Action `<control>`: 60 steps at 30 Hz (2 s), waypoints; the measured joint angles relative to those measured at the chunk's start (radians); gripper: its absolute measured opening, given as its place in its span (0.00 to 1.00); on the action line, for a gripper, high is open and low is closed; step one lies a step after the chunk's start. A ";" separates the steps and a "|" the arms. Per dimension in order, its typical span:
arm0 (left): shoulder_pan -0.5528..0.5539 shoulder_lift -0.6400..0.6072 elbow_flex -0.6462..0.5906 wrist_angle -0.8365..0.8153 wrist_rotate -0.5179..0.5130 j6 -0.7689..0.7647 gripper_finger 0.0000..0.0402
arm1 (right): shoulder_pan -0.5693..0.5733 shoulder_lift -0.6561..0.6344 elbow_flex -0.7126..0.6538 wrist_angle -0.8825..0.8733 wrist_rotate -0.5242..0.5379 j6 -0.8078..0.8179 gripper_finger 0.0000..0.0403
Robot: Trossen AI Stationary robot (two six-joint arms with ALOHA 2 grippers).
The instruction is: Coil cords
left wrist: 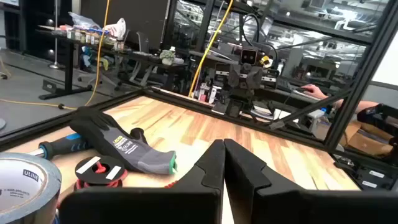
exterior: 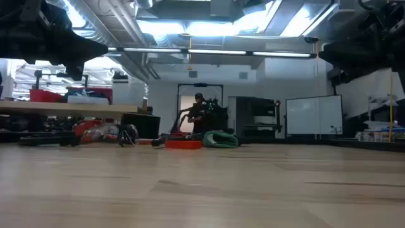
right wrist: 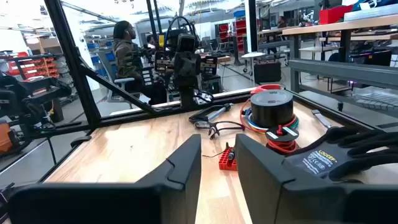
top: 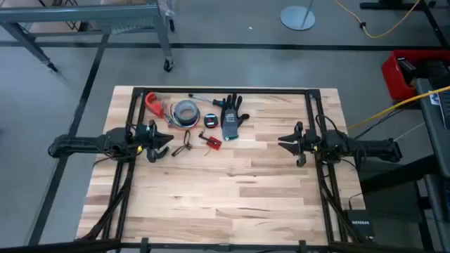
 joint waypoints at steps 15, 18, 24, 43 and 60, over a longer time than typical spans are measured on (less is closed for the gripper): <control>0.000 0.000 0.000 0.000 0.000 0.000 0.00 | 0.000 0.000 0.000 0.000 0.000 0.000 0.26; 0.000 0.000 0.000 0.000 0.000 0.000 0.00 | 0.000 0.000 0.000 0.000 0.000 0.000 0.26; 0.000 0.000 0.000 0.000 0.000 0.000 0.00 | 0.000 0.000 0.000 0.000 0.000 0.000 0.26; 0.000 0.000 0.000 0.000 0.000 0.008 0.00 | 0.000 0.000 0.000 0.005 0.004 0.000 0.26; 0.000 0.000 0.000 0.000 -0.002 -0.593 0.00 | 0.000 0.000 0.000 0.008 0.000 0.038 0.26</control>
